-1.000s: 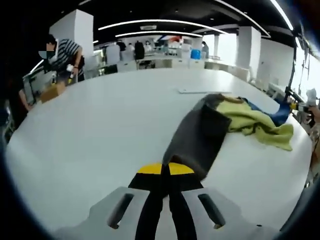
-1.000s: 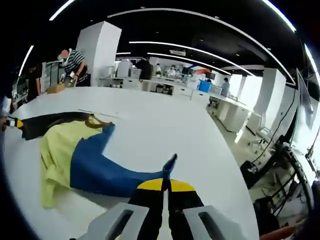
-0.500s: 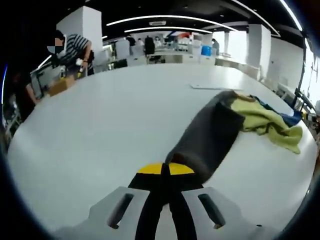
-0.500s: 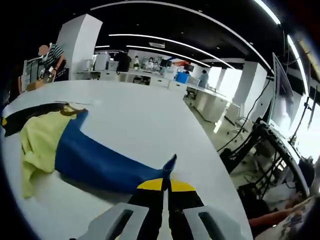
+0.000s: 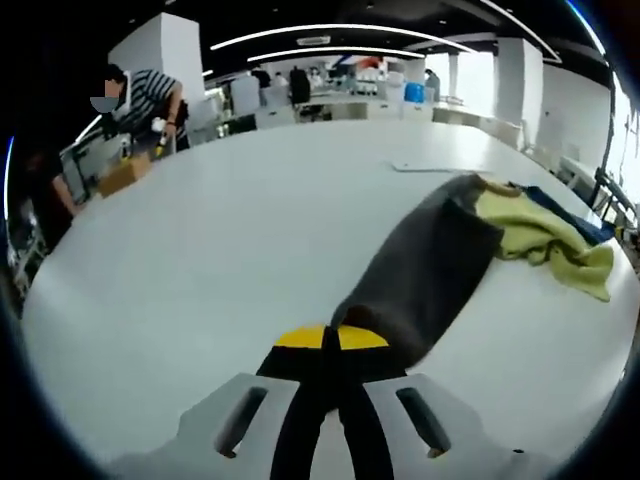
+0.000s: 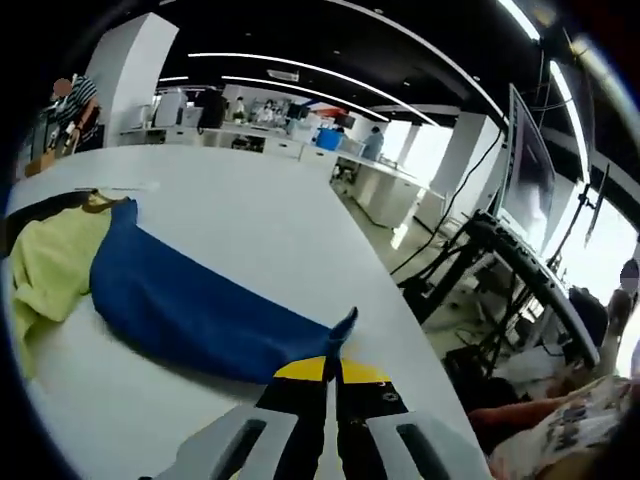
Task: Fold the garment on the visible template until the final outline fits inside the template.
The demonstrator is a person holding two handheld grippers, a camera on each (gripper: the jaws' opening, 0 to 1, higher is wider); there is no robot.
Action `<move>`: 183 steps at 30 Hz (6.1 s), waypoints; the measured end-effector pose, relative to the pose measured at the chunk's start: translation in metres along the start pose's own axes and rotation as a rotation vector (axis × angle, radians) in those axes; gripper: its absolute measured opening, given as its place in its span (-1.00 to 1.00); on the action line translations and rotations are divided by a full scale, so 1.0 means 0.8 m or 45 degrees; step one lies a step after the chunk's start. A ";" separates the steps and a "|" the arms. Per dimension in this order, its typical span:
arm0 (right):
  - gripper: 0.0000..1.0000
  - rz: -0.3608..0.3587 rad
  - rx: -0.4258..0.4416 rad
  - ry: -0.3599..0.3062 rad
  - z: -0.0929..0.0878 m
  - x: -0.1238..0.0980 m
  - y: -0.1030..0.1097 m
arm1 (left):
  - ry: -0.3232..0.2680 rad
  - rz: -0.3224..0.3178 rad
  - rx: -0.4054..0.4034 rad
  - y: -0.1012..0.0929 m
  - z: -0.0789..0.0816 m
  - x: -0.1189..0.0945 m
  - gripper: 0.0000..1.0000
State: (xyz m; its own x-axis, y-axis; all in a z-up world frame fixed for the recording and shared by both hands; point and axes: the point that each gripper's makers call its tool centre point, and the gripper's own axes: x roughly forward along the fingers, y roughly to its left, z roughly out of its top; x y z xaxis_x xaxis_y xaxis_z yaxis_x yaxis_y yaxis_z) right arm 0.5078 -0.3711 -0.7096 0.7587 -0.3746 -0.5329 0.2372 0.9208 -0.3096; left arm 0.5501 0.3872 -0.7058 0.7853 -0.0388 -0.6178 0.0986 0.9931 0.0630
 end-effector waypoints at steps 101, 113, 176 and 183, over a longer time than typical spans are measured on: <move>-0.16 1.595 -0.644 -0.101 0.068 -0.192 0.537 | -0.189 -0.592 0.295 -0.201 -0.015 -0.111 0.85; -0.38 1.454 -0.726 -0.048 0.046 -0.153 0.537 | -0.163 -0.590 0.270 -0.203 -0.026 -0.108 0.80; -1.00 1.417 -0.558 -0.153 0.119 -0.162 0.456 | -0.126 -0.642 0.296 -0.232 -0.028 -0.096 0.32; -0.97 1.399 -0.434 -0.116 0.115 -0.160 0.454 | -0.118 -0.644 0.302 -0.234 -0.026 -0.095 0.27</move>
State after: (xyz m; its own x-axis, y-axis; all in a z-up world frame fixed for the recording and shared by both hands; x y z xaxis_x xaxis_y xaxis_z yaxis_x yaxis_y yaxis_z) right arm 0.5530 0.0209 -0.6811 0.4986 0.6330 -0.5922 -0.7441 0.6630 0.0821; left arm 0.4591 0.2065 -0.6873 0.6539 -0.5232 -0.5465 0.6027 0.7969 -0.0418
